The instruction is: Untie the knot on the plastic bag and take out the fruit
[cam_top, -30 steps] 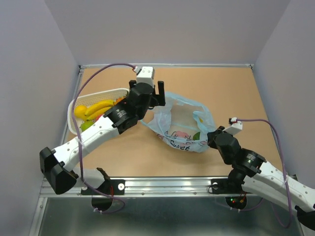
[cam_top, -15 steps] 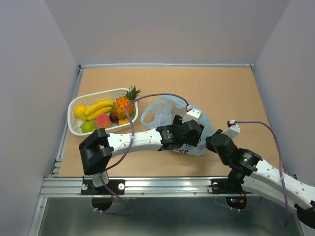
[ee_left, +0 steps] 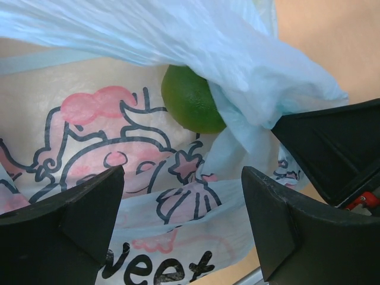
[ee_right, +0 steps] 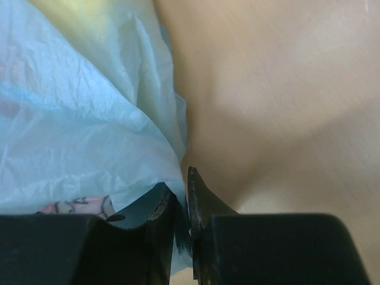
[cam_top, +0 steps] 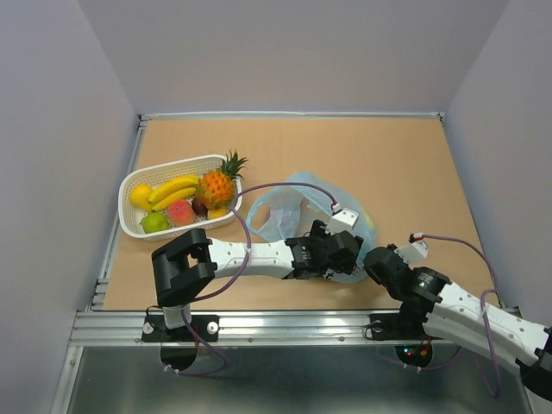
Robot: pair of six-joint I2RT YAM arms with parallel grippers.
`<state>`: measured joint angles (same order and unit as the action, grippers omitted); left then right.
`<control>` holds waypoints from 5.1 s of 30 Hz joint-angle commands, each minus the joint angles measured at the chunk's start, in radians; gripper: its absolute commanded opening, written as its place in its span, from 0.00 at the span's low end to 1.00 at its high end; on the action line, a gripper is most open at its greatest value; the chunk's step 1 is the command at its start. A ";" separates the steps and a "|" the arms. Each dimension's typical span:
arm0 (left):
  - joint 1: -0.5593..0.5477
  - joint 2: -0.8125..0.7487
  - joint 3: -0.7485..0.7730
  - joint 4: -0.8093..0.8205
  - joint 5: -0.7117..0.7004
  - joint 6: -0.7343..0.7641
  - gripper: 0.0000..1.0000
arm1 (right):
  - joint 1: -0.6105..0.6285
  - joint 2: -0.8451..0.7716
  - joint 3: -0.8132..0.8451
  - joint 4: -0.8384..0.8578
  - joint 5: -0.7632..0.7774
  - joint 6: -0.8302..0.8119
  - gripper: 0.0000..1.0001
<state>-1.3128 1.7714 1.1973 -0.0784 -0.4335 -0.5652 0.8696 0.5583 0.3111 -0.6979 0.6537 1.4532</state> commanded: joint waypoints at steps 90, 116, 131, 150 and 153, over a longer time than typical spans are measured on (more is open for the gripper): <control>0.155 -0.078 0.047 0.080 0.114 0.134 0.34 | -0.006 0.063 0.020 0.083 -0.003 -0.068 0.17; 1.221 -0.557 -0.134 -0.192 0.211 0.200 0.43 | -0.006 0.051 0.077 0.083 0.050 -0.197 0.17; 1.345 -0.483 -0.174 -0.132 0.291 0.251 0.99 | -0.006 0.067 0.143 0.081 0.083 -0.326 0.39; 1.345 -0.734 -0.237 -0.110 0.302 0.269 0.99 | -0.006 0.345 0.562 -0.090 0.141 -0.677 1.00; 1.345 -0.757 -0.248 -0.106 0.303 0.269 0.99 | -0.020 0.439 0.640 -0.133 0.257 -0.705 1.00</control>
<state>0.0338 1.0641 0.9722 -0.2245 -0.1455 -0.3145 0.8688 0.9272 0.8490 -0.7460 0.7216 0.8124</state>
